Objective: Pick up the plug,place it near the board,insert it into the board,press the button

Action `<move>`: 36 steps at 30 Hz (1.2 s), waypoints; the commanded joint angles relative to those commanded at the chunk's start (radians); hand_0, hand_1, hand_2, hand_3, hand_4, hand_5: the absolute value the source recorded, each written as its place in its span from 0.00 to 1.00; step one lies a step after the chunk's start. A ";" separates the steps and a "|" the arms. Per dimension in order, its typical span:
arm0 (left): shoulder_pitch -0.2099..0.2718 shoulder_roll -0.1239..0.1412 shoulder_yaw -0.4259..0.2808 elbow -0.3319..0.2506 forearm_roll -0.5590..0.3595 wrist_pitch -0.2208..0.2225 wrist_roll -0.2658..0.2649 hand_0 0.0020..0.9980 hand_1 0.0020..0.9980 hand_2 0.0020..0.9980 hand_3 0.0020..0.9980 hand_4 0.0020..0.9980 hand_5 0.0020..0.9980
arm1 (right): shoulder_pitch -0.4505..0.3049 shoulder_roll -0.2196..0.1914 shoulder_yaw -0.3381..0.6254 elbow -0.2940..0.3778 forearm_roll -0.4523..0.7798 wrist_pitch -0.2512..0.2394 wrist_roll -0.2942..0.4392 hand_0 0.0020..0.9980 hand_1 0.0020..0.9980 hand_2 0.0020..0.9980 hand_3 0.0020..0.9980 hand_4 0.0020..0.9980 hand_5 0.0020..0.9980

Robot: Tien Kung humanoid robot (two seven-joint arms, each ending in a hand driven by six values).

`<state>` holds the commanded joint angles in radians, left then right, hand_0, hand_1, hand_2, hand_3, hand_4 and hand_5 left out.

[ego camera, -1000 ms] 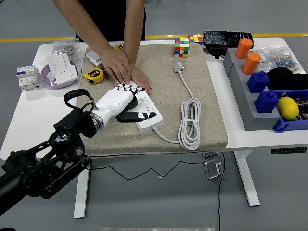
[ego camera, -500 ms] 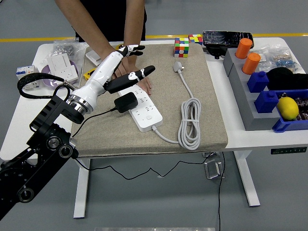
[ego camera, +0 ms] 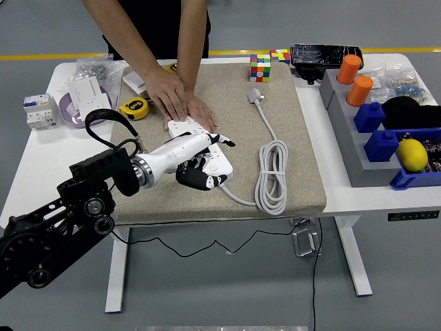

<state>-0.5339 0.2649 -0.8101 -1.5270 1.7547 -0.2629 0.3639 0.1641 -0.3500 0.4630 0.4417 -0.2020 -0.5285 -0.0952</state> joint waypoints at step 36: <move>-0.067 -0.064 0.109 0.254 0.173 -0.010 -0.017 0.14 0.03 0.15 0.91 0.46 0.14 | 0.002 -0.004 -0.008 0.001 -0.002 0.000 0.001 0.93 0.90 0.82 0.81 1.00 1.00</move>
<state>-0.6009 0.2011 -0.7014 -1.2726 1.9273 -0.2727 0.3465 0.1663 -0.3541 0.4549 0.4426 -0.2039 -0.5286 -0.0939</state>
